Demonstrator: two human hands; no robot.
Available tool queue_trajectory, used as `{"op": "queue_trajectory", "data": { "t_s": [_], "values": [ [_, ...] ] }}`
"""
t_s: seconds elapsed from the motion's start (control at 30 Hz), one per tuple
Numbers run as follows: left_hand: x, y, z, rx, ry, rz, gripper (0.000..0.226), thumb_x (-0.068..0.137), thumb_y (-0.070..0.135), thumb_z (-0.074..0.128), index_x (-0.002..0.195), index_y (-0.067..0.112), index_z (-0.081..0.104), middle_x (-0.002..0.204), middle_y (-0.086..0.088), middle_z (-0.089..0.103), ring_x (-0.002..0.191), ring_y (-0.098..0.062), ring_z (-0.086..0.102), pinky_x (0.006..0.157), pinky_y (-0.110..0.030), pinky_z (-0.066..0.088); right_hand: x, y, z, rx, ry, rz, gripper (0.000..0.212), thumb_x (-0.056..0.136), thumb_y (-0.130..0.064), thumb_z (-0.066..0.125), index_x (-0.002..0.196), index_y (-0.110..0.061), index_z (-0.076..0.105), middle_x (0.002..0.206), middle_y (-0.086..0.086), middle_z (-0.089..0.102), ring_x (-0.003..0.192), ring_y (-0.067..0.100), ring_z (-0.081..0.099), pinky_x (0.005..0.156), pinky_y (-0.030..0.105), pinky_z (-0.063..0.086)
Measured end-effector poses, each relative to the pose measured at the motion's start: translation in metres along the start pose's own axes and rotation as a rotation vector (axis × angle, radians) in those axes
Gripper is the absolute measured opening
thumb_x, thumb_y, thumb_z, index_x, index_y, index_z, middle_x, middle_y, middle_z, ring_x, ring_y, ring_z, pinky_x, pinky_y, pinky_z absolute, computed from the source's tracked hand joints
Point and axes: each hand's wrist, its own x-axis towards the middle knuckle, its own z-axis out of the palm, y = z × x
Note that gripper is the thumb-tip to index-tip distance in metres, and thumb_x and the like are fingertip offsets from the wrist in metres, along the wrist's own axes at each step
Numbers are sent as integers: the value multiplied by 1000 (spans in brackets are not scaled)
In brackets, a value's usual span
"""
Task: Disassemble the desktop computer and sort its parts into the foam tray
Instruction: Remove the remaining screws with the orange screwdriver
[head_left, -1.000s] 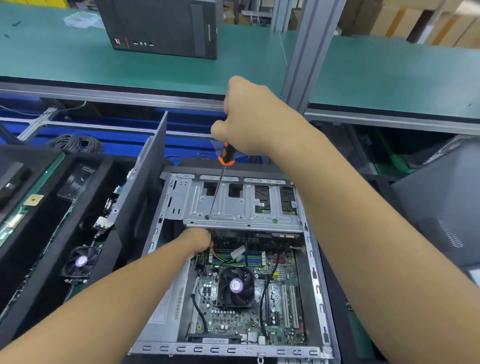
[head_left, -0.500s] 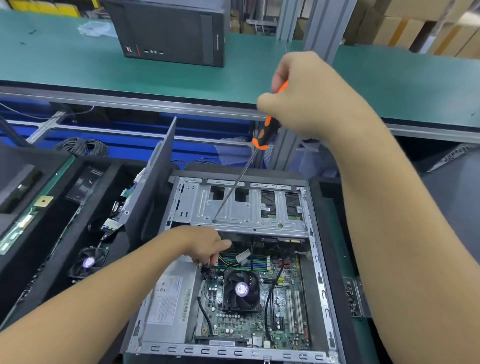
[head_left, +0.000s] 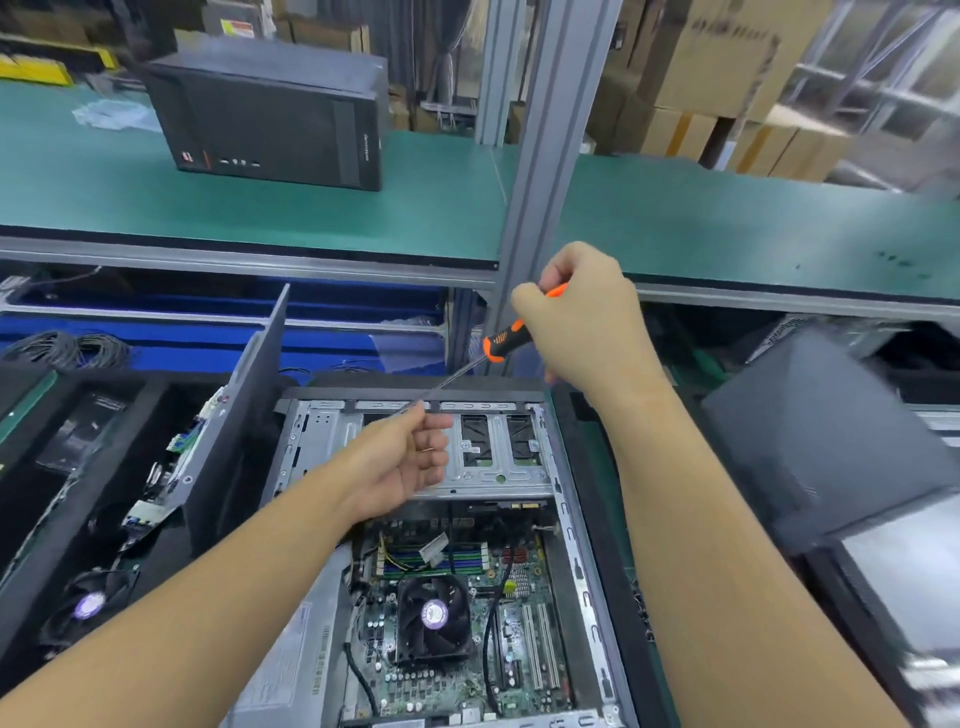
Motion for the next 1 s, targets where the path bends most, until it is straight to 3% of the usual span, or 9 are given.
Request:
{"op": "queue_trajectory", "data": {
  "t_s": [0.07,0.17,0.23,0.37,0.47,0.53,0.67,0.8,1.0],
  "values": [
    [-1,3,11,-78,-6,25,42,105,42,38,106,9,63,56,3,54,47,-12,52,46,-25,47,-9,2,-6,73,29,41,11,81,-18,54,79,-16,44,65,0,58,35,21,60,30,22,38],
    [-7,3,22,-94,-29,41,47,102,49,41,107,9,66,54,5,47,46,-11,48,45,-26,46,-24,9,-17,230,94,126,17,85,-20,59,80,-16,43,72,4,60,40,16,63,40,36,55],
    [-12,1,29,-61,-52,20,51,100,53,41,99,9,66,54,5,42,46,-12,43,44,-26,45,-33,19,-24,361,137,195,23,85,-18,65,79,-14,43,74,5,54,44,11,60,47,35,58],
    [-19,-13,42,-51,-125,-79,50,104,53,31,69,18,45,53,3,33,46,-14,31,42,-25,36,-56,46,-38,613,56,473,24,90,-4,63,77,-9,43,85,14,47,62,25,57,62,38,60],
    [-19,-29,53,-70,-184,-194,47,105,42,30,62,23,32,57,3,29,47,-15,30,41,-23,31,-87,75,-44,858,-14,700,14,92,4,56,78,3,56,87,25,61,77,31,60,67,39,60],
    [-19,-42,63,-40,-240,-248,41,102,34,30,62,24,29,62,2,27,49,-15,30,42,-24,29,-113,95,-43,972,4,792,9,92,2,54,90,7,62,90,27,69,86,32,60,65,37,60],
    [-20,-72,91,54,-394,-340,38,101,32,32,63,23,31,64,0,33,51,-17,40,45,-25,35,-153,129,-41,1078,99,767,26,93,2,47,112,5,65,103,25,66,66,23,58,59,31,54],
    [-17,-99,127,236,-487,-336,42,106,43,33,72,20,42,61,1,40,51,-16,44,45,-26,37,-169,155,-60,1039,241,687,32,92,3,47,120,3,64,104,21,66,70,23,58,60,32,53],
    [22,-143,199,787,-461,-240,37,108,30,31,84,13,53,56,2,41,45,-12,40,42,-18,31,-175,199,-102,917,342,659,24,92,7,48,110,1,62,92,21,61,66,24,57,58,35,53]
  ]
}}
